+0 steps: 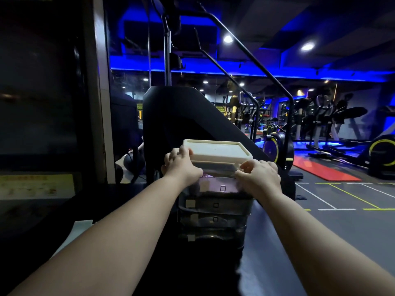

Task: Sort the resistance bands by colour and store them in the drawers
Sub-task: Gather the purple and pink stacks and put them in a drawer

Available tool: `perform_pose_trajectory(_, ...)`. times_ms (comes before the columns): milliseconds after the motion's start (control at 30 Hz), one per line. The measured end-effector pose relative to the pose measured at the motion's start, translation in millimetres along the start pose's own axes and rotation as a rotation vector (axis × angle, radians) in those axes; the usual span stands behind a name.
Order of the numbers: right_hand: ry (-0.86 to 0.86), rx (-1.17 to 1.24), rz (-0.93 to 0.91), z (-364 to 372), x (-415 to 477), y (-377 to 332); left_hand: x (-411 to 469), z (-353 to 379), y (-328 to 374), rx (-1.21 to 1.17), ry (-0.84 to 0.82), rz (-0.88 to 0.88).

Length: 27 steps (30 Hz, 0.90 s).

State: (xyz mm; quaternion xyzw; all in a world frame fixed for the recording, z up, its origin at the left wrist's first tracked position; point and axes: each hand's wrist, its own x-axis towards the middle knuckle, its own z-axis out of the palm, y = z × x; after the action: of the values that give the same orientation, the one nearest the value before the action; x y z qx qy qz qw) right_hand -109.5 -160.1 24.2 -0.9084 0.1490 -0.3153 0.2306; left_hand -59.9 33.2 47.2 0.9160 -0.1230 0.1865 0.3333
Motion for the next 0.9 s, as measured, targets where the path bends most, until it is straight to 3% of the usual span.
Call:
perform_pose_trajectory(167, 0.034, 0.174, -0.165, 7, 3, 14, 6, 1, -10, -0.043, -0.069, 0.157)
perform_pose_trajectory(267, -0.101, 0.204, -0.254, 1, 6, 21, 6, -11, -10, -0.003, -0.269, 0.225)
perform_pose_trajectory(367, -0.234, 0.188, -0.278, -7, 14, 25, 10, -21, -8, 0.191, -0.366, 0.268)
perform_pose_trajectory(467, -0.288, 0.129, -0.281, -9, 25, 26, 16, -21, -9, 0.311, -0.358, 0.274)
perform_pose_trajectory(600, -0.321, 0.082, -0.279, -6, 36, 28, 24, -19, -11, 0.304, -0.316, 0.304)
perform_pose_trajectory(900, -0.186, 0.104, -0.259, 8, 43, 31, 25, -14, -12, 0.282, -0.134, 0.309)
